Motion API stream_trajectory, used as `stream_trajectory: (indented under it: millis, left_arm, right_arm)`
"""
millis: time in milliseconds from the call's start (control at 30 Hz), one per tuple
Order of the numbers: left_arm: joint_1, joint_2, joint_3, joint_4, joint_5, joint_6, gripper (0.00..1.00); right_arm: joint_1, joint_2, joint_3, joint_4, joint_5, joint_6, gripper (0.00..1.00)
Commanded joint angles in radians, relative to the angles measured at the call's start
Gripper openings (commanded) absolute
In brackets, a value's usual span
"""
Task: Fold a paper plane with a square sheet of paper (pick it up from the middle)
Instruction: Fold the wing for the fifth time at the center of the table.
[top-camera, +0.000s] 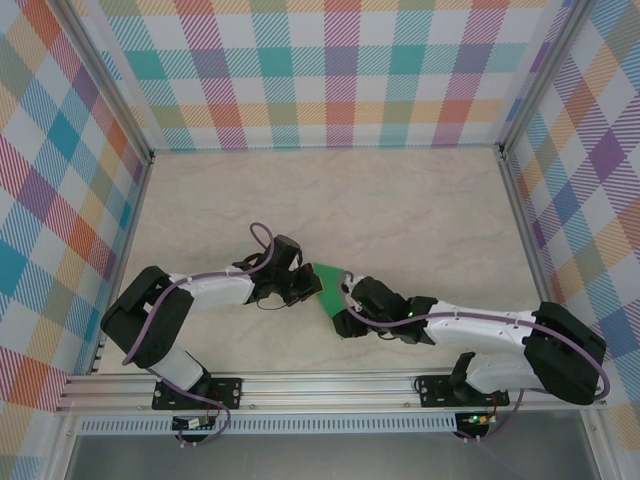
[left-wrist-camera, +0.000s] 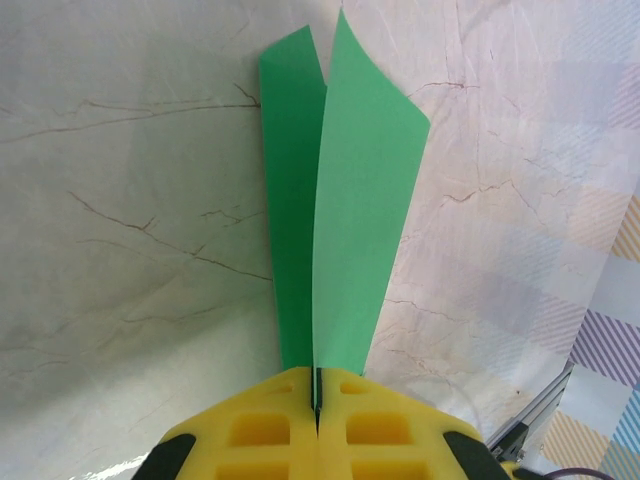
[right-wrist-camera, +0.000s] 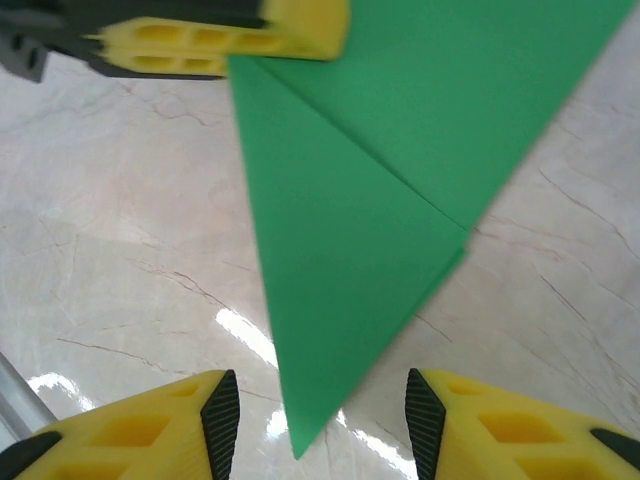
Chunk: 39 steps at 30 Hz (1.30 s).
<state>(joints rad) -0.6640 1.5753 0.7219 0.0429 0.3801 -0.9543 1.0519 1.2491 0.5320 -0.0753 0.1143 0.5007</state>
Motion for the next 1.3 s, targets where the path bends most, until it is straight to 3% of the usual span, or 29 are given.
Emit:
stream_trajectory:
  millis: [0,300,667,1267]
  left_arm:
    - [0.007,-0.014,0.027,-0.037,-0.011,-0.01,0.0]
    - [0.004,0.0,0.043,-0.059,-0.004,0.003,0.0]
    - [0.003,0.003,0.049,-0.067,-0.003,0.005,0.0]
    - [0.001,-0.01,0.048,-0.093,-0.01,0.005,0.02]
  right_arm:
    - [0.062,0.056,0.033,0.044,0.19,-0.097,0.48]
    - [0.169,0.195,0.101,0.097,0.343,-0.191,0.46]
    - [0.2,0.291,0.153,0.109,0.386,-0.225,0.46]
    - [0.211,0.293,0.136,0.083,0.46,-0.196,0.13]
